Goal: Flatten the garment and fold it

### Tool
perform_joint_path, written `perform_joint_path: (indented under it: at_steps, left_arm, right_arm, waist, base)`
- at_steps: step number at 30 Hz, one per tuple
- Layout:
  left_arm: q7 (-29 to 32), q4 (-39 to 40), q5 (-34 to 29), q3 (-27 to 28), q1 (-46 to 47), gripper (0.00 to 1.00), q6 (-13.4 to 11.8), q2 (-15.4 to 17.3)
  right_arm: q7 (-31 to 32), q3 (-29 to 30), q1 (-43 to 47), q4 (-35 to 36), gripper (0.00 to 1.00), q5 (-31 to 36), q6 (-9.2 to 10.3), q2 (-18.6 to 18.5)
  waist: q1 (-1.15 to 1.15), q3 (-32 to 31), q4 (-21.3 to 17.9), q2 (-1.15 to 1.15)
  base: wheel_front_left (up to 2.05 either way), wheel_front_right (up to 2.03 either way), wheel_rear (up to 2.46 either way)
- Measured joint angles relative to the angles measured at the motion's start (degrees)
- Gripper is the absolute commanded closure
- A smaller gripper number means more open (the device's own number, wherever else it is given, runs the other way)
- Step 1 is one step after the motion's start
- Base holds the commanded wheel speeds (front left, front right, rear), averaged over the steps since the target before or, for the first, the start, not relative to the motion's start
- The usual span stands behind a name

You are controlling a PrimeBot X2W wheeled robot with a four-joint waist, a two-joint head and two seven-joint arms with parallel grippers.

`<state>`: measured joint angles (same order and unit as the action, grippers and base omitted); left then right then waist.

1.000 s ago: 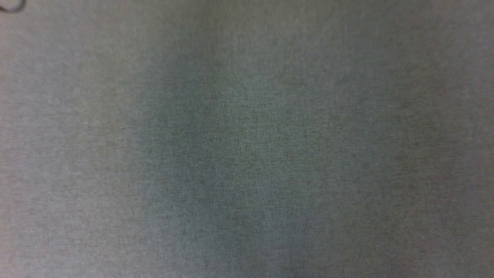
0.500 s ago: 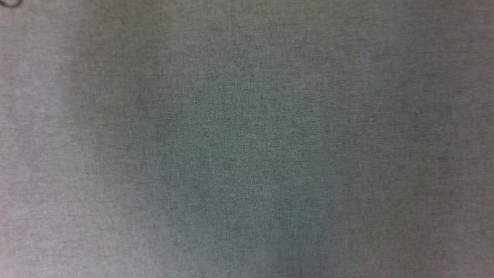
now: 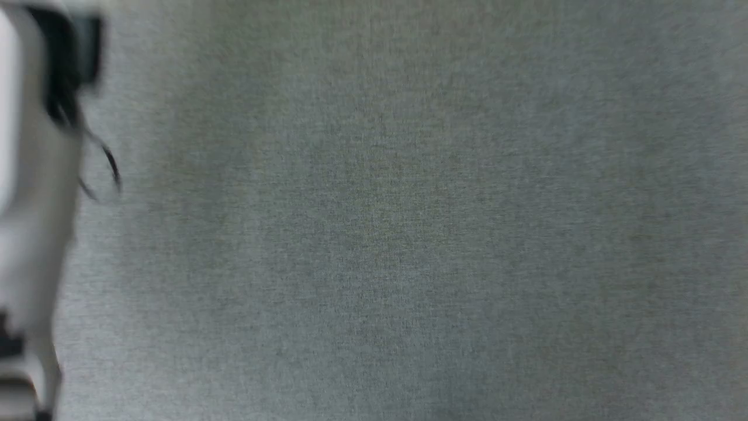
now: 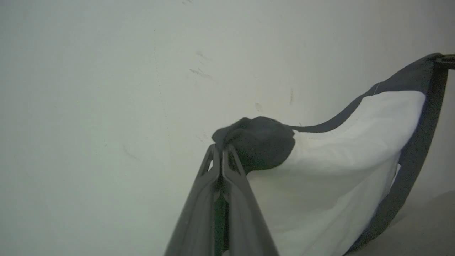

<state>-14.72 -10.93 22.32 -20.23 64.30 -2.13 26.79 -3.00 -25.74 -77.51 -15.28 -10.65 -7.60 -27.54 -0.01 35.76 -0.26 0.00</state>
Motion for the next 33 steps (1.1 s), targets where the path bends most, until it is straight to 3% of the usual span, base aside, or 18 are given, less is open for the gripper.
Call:
perform_joint_path:
  at_steps: [11,20,25,33]
  left_arm:
    - [1.9,17.3,-2.0,-2.4,-26.7,1.0,-6.3,4.8]
    - [4.8,24.3,-2.7,-4.6,-43.8,1.0,-11.6,7.2]
    - [8.7,25.7,-1.6,-7.8,-51.2,1.0,-11.5,8.9]
    - [16.6,26.0,1.6,-12.9,-56.2,1.0,-8.5,10.1]
  right_arm:
    - [6.6,10.7,32.6,20.3,1.0,-0.5,0.0,-1.5]
    - [8.9,17.3,55.0,29.9,1.0,0.1,-0.01,2.8]
    - [9.6,18.9,63.4,32.5,1.0,0.1,0.0,5.0]
    - [12.7,19.9,74.3,34.9,1.0,-0.6,0.0,6.7]
  waist:
    - [-0.01,-10.3,0.1,0.0]
    - [-0.01,-16.6,0.3,0.0]
    - [0.0,-19.0,0.3,0.0]
    - [0.0,-22.2,0.9,0.0]
  base:
    - [0.0,0.0,0.0]
    - [0.0,0.0,0.0]
    - [0.0,0.0,0.0]
    - [0.0,0.0,0.0]
